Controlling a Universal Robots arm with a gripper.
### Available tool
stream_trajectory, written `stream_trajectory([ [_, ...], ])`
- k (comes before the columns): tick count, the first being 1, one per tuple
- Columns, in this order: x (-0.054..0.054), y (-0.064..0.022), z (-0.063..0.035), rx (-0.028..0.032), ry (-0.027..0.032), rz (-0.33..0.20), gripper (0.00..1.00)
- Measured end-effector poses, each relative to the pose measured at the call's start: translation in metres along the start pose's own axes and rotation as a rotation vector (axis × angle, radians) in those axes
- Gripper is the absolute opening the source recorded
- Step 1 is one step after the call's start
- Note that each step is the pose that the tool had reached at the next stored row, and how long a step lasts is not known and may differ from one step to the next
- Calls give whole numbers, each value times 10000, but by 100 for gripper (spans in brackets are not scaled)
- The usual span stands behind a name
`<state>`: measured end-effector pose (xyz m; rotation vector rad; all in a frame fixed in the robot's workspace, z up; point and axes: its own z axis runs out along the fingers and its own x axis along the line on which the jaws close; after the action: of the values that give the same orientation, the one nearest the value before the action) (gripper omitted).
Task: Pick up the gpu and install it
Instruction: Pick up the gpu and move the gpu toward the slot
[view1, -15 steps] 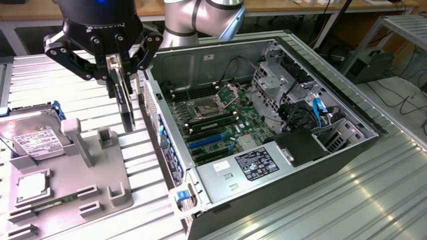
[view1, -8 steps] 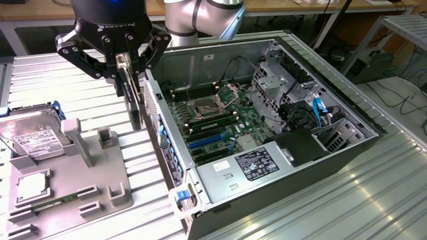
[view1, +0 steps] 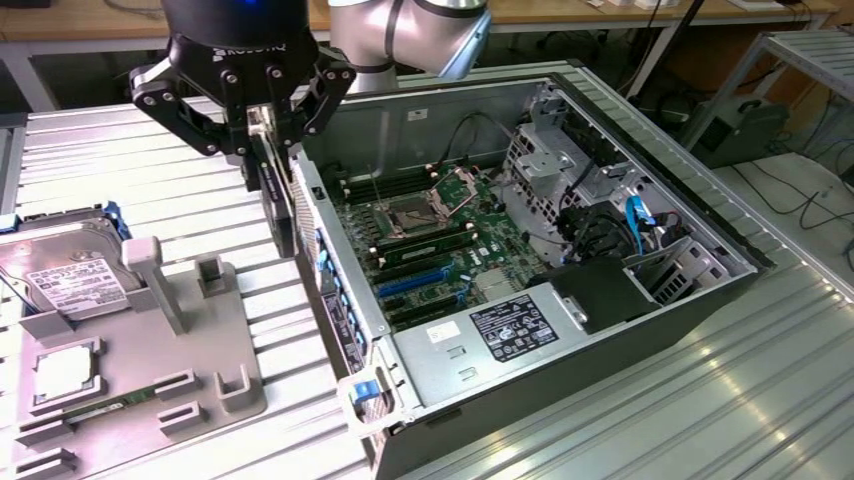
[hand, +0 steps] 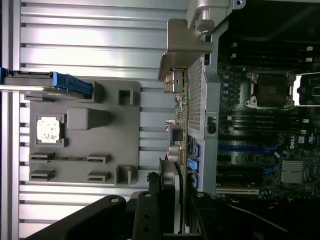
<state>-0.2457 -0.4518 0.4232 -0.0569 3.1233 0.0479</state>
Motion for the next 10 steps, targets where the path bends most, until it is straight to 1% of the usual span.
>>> stream_trajectory([
  [4,-70,-3,1,0,0,0,28],
  [10,-148,-5,2,1,0,0,28],
])
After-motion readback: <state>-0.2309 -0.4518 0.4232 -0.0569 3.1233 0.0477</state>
